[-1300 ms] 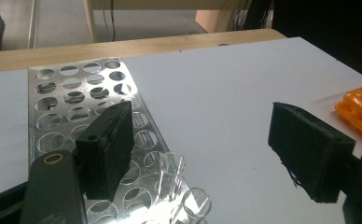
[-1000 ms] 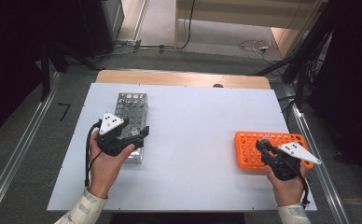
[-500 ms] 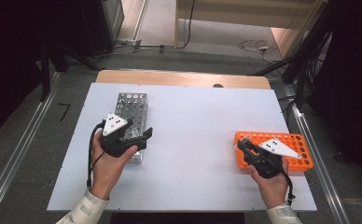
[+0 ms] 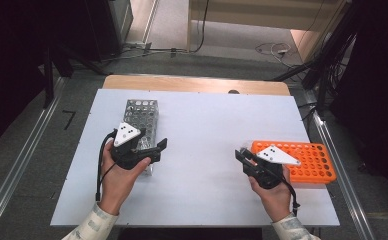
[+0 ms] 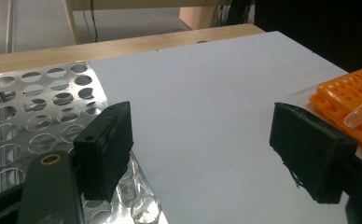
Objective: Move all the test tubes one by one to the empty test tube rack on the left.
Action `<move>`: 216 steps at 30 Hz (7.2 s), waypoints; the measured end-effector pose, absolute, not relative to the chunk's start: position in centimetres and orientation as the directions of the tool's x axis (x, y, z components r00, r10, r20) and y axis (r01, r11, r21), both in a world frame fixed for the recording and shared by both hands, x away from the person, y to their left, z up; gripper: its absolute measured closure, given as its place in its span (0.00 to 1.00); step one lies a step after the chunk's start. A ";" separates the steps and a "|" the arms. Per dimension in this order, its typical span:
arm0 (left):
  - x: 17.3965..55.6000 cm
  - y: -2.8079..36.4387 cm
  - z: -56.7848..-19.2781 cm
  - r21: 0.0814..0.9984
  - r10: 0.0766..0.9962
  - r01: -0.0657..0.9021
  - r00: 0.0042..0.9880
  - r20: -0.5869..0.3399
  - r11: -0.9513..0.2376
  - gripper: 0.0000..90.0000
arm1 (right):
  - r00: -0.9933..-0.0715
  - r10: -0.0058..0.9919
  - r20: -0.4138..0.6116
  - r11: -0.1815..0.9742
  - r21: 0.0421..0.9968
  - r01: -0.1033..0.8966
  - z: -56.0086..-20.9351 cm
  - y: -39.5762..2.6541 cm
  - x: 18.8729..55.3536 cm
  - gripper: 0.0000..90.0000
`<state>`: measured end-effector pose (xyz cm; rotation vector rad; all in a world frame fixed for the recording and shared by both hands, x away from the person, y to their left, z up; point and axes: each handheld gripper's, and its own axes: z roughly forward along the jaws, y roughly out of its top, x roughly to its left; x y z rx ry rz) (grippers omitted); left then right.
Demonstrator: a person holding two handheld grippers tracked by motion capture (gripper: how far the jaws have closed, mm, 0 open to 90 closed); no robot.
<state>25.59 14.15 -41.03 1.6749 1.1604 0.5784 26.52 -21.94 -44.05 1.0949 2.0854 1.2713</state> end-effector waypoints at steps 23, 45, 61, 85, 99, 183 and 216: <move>25.0 11.9 -40.9 0.908 0.854 0.408 0.502 -0.134 -0.097 0.24 | -0.698 0.716 0.005 0.348 0.864 0.363 -44.4 -15.4 26.7 0.82; 24.3 7.5 -41.5 0.908 0.786 0.372 0.613 -0.085 -0.192 0.35 | -0.774 0.633 0.001 0.425 0.835 0.348 -44.9 -11.0 26.7 0.82; 24.2 6.4 -42.0 0.908 0.763 0.331 0.646 -0.018 -0.259 0.84 | -0.787 0.617 0.010 0.424 0.838 0.344 -44.5 -10.8 26.3 0.82; 26.6 8.9 -40.1 0.917 0.799 0.365 0.593 -0.093 -0.164 0.85 | -0.746 0.661 0.081 0.356 0.841 0.407 -44.9 -12.0 27.1 0.26; 27.4 12.9 -38.7 0.928 0.860 0.363 0.496 -0.121 -0.079 0.85 | -0.727 0.677 0.117 0.319 0.843 0.433 -44.5 -13.1 27.4 0.26; 27.6 17.6 -41.4 0.893 0.913 0.449 0.347 -0.214 0.038 0.33 | -0.553 0.831 0.064 0.215 0.879 0.425 -44.0 -23.5 26.1 0.12; 27.6 17.2 -41.4 0.893 0.910 0.449 0.355 -0.212 0.033 0.33 | -0.263 0.963 0.051 0.085 0.873 0.480 -45.7 -34.2 24.9 0.17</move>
